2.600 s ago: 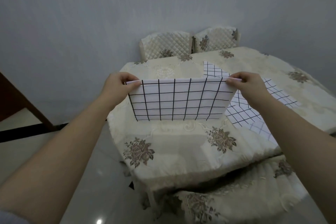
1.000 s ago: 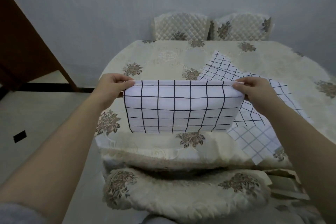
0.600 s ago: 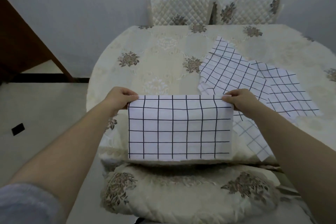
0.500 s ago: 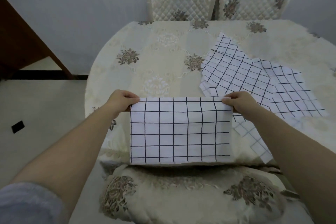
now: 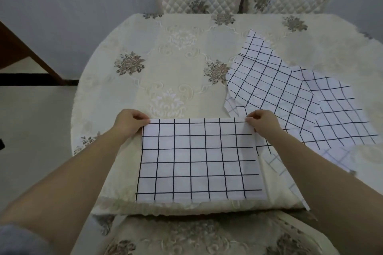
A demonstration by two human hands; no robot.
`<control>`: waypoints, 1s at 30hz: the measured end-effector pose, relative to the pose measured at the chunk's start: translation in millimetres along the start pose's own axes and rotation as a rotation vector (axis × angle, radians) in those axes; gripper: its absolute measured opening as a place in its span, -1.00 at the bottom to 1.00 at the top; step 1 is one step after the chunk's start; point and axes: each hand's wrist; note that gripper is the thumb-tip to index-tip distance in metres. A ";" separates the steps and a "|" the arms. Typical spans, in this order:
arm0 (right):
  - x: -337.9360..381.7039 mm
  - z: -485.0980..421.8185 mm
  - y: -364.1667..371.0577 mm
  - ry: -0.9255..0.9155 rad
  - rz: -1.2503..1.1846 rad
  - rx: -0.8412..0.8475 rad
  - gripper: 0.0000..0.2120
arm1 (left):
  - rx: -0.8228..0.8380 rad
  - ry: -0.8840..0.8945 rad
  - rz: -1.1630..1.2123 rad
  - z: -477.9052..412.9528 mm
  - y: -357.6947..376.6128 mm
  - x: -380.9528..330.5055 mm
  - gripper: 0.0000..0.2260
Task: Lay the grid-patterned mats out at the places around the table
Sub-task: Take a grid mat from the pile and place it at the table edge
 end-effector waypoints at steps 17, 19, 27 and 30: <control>5.5 -9.1 24.3 -0.122 0.319 -0.273 -0.76 | -0.110 0.207 -0.497 -20.2 10.5 9.1 -0.84; 15.8 5.6 41.3 -0.329 0.369 -0.374 -0.77 | -0.176 0.376 -0.588 -7.5 24.4 12.8 -0.80; 53.2 59.9 136.3 -0.590 0.542 0.051 -0.34 | 0.171 0.587 -0.845 45.9 131.0 26.5 -0.49; 43.4 58.8 138.4 -0.574 0.621 0.026 -0.34 | 0.083 0.501 -0.872 49.8 133.3 31.9 -0.45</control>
Point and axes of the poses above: each hand's wrist, its own z-axis away from the middle knuckle, its own y-axis out of the palm, x = y × z, and after that the axes turned 8 degrees about z, right-handed
